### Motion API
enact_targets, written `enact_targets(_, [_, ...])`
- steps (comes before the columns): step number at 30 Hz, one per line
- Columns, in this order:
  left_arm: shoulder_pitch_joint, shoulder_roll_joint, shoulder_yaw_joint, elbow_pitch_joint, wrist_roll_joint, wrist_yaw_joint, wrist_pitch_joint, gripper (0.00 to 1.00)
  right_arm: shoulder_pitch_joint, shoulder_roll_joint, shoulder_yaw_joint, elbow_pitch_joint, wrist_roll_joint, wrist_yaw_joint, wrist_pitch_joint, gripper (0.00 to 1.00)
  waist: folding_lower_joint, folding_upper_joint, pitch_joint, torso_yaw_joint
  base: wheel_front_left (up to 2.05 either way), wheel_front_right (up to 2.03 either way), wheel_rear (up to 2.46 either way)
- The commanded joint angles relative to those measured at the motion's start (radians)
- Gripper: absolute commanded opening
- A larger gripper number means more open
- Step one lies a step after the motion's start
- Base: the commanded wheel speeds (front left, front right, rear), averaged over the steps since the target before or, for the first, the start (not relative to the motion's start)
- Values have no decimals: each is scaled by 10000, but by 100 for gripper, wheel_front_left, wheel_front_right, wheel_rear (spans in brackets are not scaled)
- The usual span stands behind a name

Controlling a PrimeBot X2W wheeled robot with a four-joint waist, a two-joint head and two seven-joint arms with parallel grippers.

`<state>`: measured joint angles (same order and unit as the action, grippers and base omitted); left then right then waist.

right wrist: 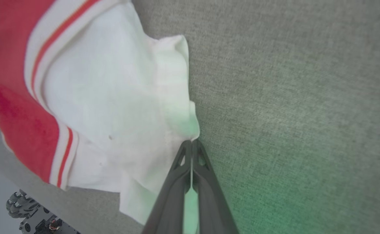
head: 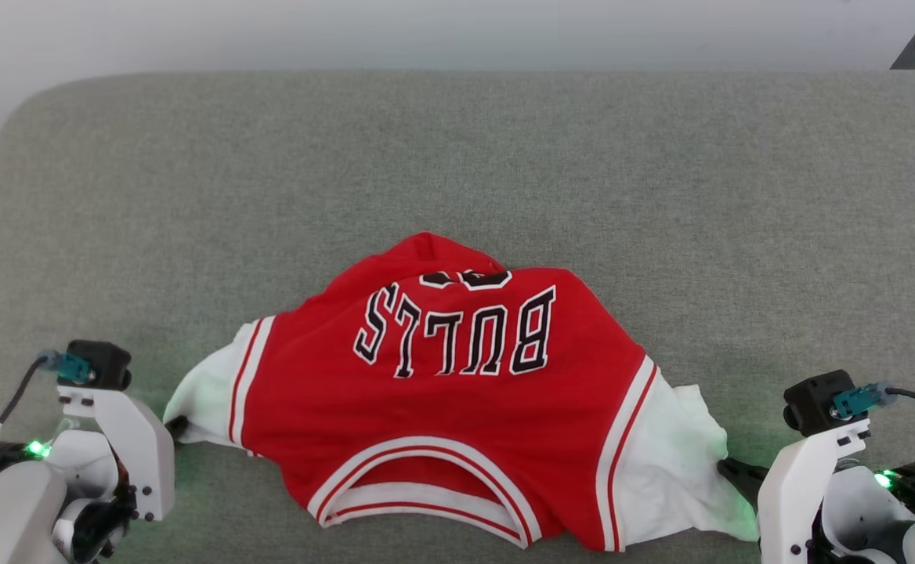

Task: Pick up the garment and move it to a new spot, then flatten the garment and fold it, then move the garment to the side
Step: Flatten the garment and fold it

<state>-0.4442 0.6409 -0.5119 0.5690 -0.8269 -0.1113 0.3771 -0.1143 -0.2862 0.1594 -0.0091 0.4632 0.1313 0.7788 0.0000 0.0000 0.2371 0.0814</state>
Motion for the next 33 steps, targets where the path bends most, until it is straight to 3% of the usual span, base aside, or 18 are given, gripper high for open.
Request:
enact_targets(1, [186, -280, -274, 90, -84, -105, 163, 0, -130, -110, 2, 104, 56, -10, 46, 0, 0, 0, -100, 12, 0, 0, 0])
enact_targets(14, [-870, 362, -129, -1377, -335, -50, 1149, 0, -1893, -620, -405, -325, 1087, -8, 82, 0, 0, 0, -1109, -3, 0, 0, 0])
enact_targets(21, [-1960, 570, -33, -2221, -220, 51, 1753, 0, -3268, -673, -319, -171, 1077, -8, -385, 0, 0, 0, -1655, 23, 0, 0, 0])
enact_targets(33, [-5325, 135, -32, -2234, 211, -73, 2253, 0, -7083, -583, 338, 1835, 1249, -8, -2337, 0, 0, 0, -2560, 142, 0, 0, 0])
